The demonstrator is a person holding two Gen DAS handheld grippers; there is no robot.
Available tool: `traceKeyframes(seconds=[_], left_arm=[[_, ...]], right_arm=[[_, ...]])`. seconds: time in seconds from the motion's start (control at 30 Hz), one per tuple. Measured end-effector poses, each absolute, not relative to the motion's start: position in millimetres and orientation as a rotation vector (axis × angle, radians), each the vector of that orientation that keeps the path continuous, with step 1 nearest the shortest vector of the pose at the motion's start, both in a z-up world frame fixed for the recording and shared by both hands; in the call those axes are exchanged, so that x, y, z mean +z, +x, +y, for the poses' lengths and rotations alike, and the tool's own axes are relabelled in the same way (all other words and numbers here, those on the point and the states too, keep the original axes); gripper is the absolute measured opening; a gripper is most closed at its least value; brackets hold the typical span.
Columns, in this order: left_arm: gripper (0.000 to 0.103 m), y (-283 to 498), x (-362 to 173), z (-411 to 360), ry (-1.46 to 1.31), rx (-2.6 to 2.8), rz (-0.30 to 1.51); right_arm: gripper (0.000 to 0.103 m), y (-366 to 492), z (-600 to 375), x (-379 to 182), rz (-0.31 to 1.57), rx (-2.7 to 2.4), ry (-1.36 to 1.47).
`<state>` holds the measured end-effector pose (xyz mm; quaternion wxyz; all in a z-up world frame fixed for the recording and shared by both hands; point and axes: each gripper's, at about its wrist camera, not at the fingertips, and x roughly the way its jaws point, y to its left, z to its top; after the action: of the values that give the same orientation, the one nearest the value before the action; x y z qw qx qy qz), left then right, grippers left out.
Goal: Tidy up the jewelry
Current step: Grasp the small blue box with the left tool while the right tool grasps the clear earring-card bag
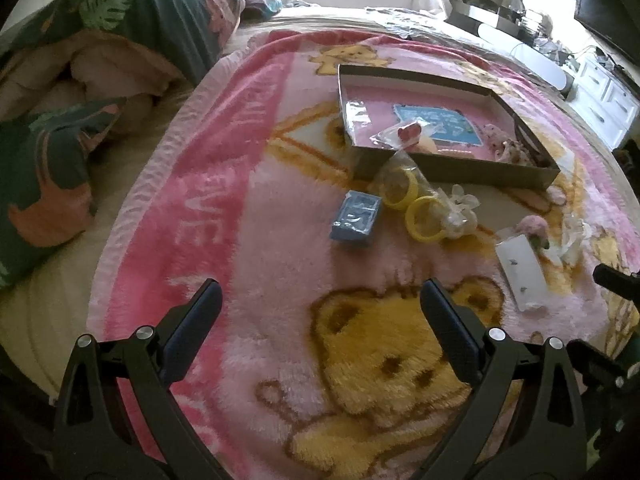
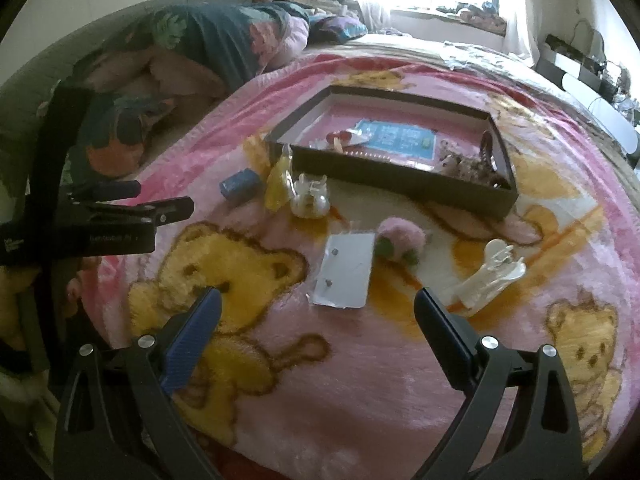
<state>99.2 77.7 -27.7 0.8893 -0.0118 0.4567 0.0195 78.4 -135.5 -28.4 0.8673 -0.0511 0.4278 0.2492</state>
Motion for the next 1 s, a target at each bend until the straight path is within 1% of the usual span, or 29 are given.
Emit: traceKeyframes(seconds=[0.27, 0.33, 0.47, 0.6, 0.77, 0.8, 0.87, 0.93, 1.0], left_arm=[[0.093, 115, -40, 84, -0.034, 0.034, 0.959], [0.093, 120, -43, 84, -0.035, 0.032, 0.964], [0.093, 131, -48, 87, -0.039, 0.030, 0.973], [0.093, 141, -53, 90, -0.047, 0.023, 0.989], [0.084, 151, -60, 86, -0.051, -0.005, 1.009], [0.082, 153, -61, 84, -0.052, -0.012, 1.012], [0.075, 157, -63, 82, -0.058, -0.027, 1.020], [0.071, 161, -66, 80, -0.062, -0.037, 1.031], [0.066, 165, -67, 78, -0.064, -0.051, 1.033]], right_arm=[[0.094, 99, -129, -50, 0.940, 0.493, -0.099], [0.090, 103, -126, -55, 0.955, 0.490, -0.104], [0.086, 111, -122, -65, 0.970, 0.482, -0.118], [0.078, 119, -119, -73, 0.986, 0.474, -0.122], [0.069, 126, -110, -80, 0.982, 0.471, -0.161], [0.064, 125, -109, -81, 0.980, 0.472, -0.167], [0.058, 127, -106, -82, 0.975, 0.480, -0.176], [0.045, 127, -105, -81, 0.970, 0.494, -0.182], [0.043, 126, -102, -81, 0.963, 0.507, -0.197]])
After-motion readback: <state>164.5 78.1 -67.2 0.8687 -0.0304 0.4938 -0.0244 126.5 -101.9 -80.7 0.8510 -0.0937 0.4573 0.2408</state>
